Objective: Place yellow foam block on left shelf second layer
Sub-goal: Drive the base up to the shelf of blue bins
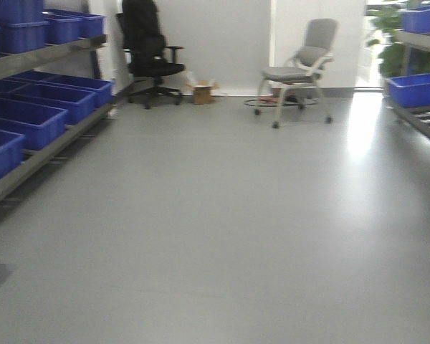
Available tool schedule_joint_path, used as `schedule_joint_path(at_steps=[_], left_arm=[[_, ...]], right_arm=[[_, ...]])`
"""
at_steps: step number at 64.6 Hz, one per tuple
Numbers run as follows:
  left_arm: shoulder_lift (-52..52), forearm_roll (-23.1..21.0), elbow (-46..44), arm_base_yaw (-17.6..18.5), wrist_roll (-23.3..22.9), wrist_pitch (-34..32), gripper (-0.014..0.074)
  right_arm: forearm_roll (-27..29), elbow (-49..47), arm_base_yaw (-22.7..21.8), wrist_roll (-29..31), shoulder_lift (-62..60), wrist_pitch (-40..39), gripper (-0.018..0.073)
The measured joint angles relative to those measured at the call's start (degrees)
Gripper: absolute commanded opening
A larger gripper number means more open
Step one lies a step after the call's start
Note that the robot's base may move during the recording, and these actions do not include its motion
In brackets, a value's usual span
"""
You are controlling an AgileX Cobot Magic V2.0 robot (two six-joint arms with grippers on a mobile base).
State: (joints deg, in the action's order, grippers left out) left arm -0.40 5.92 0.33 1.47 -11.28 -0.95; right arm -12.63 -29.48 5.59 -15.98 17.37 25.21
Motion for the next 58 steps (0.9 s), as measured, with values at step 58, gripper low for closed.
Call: schedule_joint_path(at_steps=[58], left_arm=[[0.0, 0.0, 0.0, 0.0, 0.0, 0.0, 0.0136]], right_arm=[[0.0, 0.0, 0.0, 0.0, 0.0, 0.0, 0.0288]])
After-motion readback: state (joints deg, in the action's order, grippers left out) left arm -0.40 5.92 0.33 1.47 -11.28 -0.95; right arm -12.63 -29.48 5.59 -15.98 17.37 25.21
